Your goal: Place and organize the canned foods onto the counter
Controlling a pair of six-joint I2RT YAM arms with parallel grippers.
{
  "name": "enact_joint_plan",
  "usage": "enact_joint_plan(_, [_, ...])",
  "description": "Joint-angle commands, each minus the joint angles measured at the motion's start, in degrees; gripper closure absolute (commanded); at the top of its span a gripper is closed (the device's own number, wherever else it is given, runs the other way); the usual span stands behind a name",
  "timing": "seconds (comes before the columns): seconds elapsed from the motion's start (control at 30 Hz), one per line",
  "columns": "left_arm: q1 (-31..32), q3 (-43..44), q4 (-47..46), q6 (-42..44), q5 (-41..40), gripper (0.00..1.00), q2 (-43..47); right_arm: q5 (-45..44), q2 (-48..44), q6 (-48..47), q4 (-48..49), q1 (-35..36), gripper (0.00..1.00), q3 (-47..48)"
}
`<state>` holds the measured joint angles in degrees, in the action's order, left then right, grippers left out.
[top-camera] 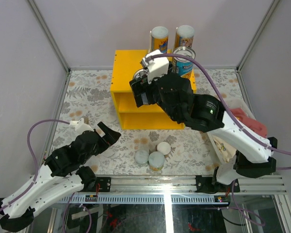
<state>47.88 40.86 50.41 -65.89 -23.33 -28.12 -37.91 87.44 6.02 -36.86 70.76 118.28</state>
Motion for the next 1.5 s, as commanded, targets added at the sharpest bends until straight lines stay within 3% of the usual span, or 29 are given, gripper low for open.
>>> enact_joint_plan(0.0, [-0.30,-0.02,-4.17,2.72,1.93,0.00,-0.85,0.42,1.15,0.08,4.41,-5.44,1.00,8.83])
enact_joint_plan(0.3, [-0.33,0.67,-3.35,3.96,2.73,0.00,-1.36,4.89,7.11,3.53,1.07,-13.98,1.00,16.61])
enact_joint_plan(0.63, [-0.32,0.41,-4.02,4.97,3.36,0.00,-2.06,7.68,12.22,5.65,-1.54,-18.88,1.00,21.37])
enact_joint_plan(1.47, [-0.32,0.26,-6.59,7.26,4.61,0.00,-5.36,9.42,14.95,7.59,-3.26,-24.98,1.00,20.80])
